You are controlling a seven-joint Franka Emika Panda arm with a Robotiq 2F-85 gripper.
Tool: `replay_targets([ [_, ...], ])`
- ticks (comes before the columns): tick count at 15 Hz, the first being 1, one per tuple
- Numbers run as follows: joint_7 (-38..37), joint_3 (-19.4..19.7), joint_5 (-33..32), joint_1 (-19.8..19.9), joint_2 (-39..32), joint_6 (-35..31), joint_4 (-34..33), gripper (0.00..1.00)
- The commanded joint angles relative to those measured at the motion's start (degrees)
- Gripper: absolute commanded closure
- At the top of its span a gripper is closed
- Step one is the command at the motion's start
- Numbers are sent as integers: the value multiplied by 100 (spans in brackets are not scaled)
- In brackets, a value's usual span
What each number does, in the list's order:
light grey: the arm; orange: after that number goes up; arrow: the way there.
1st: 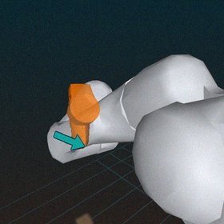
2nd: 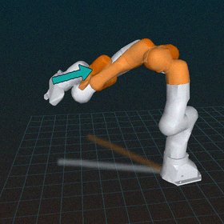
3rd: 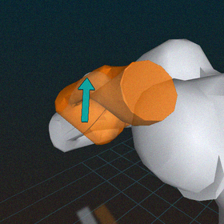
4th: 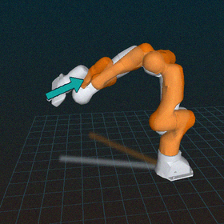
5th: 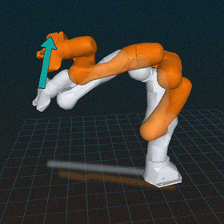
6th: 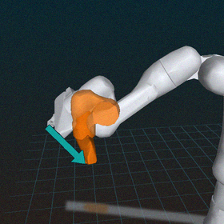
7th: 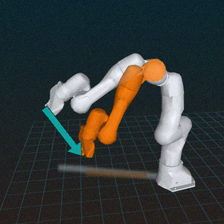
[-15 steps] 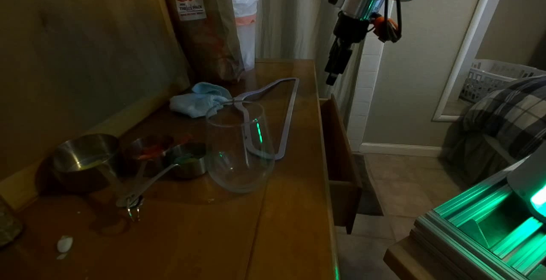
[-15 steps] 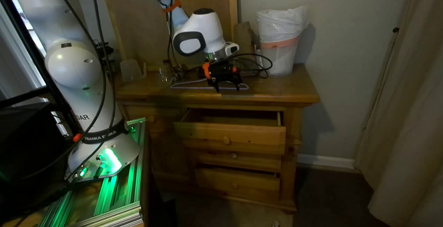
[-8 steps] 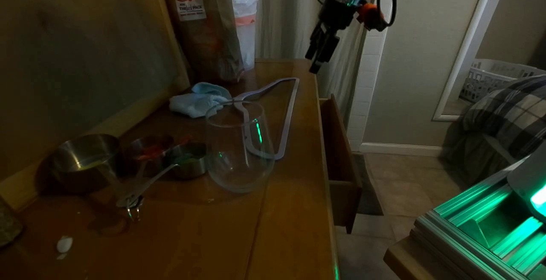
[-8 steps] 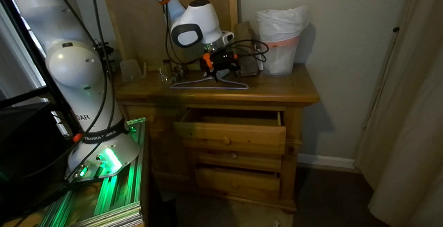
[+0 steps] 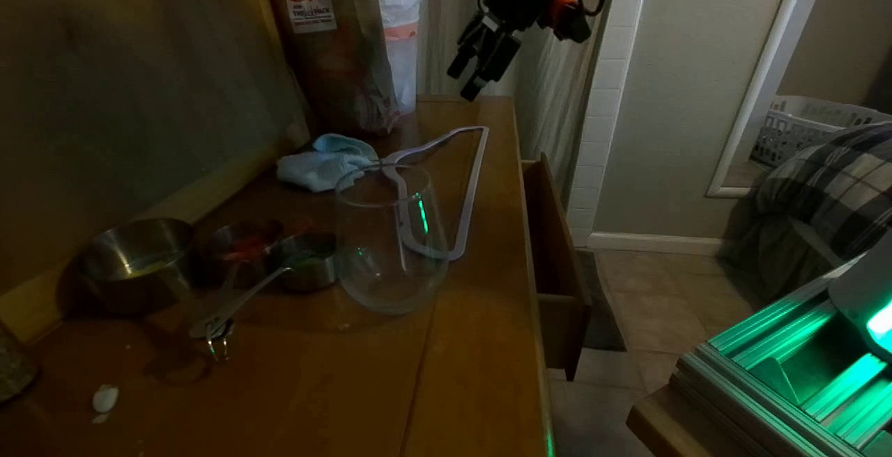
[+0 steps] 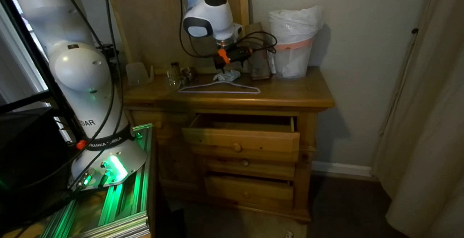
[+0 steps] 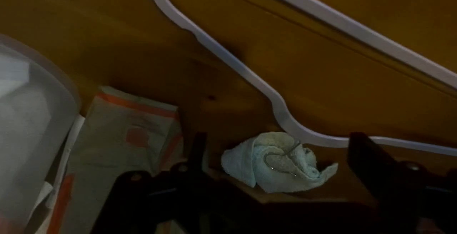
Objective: Open the topmost drawer on the right then place the hanger inside the drawer.
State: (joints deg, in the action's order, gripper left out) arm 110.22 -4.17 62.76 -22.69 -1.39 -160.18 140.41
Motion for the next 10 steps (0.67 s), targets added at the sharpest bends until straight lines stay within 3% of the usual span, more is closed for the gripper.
replay_targets([
  [1,1129,76,699,140,-631,556,-493,0],
  [6,1641,33,764,249,-1451,1042,-879,0],
  [7,1645,-342,667,625,-1568,1059,-954,0],
  [10,1749,-571,667,835,-1823,1120,-1140,0],
])
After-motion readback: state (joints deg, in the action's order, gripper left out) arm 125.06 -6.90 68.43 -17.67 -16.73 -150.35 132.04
